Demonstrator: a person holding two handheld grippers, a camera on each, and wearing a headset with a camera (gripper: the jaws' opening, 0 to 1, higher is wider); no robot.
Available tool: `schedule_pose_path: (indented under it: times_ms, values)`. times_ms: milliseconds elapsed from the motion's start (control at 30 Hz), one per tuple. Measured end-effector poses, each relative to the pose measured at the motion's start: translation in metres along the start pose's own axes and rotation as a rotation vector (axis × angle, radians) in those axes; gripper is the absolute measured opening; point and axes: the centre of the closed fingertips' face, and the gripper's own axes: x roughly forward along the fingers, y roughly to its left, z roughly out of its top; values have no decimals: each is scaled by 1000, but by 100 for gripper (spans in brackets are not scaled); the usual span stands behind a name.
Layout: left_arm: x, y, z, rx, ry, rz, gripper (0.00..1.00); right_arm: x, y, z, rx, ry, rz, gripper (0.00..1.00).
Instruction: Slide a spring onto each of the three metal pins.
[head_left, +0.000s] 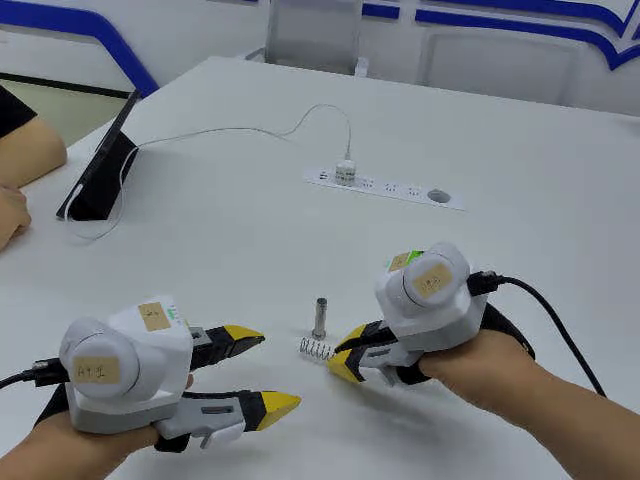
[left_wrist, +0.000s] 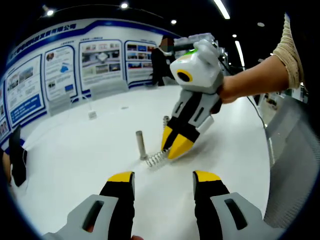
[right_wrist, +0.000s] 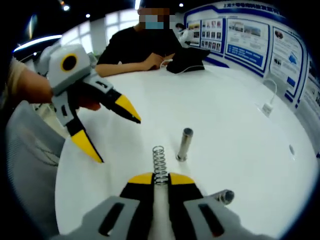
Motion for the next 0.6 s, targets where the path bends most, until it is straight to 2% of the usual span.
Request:
schedule_pose_path:
  times_ms: [400, 600]
  values:
    - [4, -6, 5, 28, -1, -23, 45, -21, 28, 9, -97, -6, 115, 12]
    - [5, -12, 9, 45, -7, -42, 41, -29, 35, 13, -131, -1, 144, 12]
